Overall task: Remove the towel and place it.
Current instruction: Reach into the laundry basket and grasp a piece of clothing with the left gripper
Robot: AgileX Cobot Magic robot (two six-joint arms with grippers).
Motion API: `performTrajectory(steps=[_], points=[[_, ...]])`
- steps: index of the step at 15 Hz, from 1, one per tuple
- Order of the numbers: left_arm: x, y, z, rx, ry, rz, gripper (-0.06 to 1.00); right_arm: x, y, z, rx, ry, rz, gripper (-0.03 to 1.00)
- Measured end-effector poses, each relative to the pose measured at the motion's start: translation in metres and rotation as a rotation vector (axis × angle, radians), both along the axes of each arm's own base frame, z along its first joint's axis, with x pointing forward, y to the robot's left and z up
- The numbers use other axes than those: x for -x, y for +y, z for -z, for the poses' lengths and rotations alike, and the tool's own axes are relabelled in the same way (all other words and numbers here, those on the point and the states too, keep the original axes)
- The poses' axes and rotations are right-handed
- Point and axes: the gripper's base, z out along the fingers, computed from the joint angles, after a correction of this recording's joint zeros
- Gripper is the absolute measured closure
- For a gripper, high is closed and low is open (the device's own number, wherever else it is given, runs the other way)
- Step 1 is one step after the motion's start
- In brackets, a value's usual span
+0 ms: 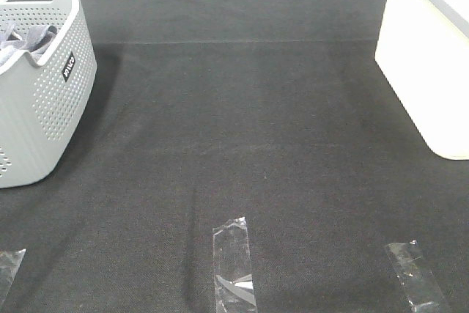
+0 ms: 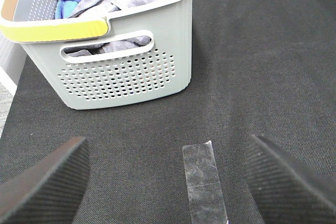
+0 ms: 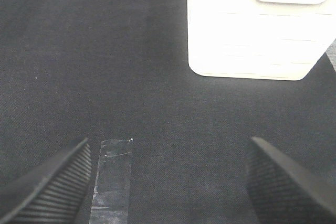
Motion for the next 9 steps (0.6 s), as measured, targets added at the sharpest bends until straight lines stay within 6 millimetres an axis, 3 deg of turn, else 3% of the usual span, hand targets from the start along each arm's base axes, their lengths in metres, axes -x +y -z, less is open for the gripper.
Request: performTrajectory(steps=[9], points=[[0.0000, 0.0000, 0.0000, 0.000, 0.000, 0.000, 0.17, 0.0000, 0.0000, 0.0000, 0.000, 0.000, 0.000, 0.22]])
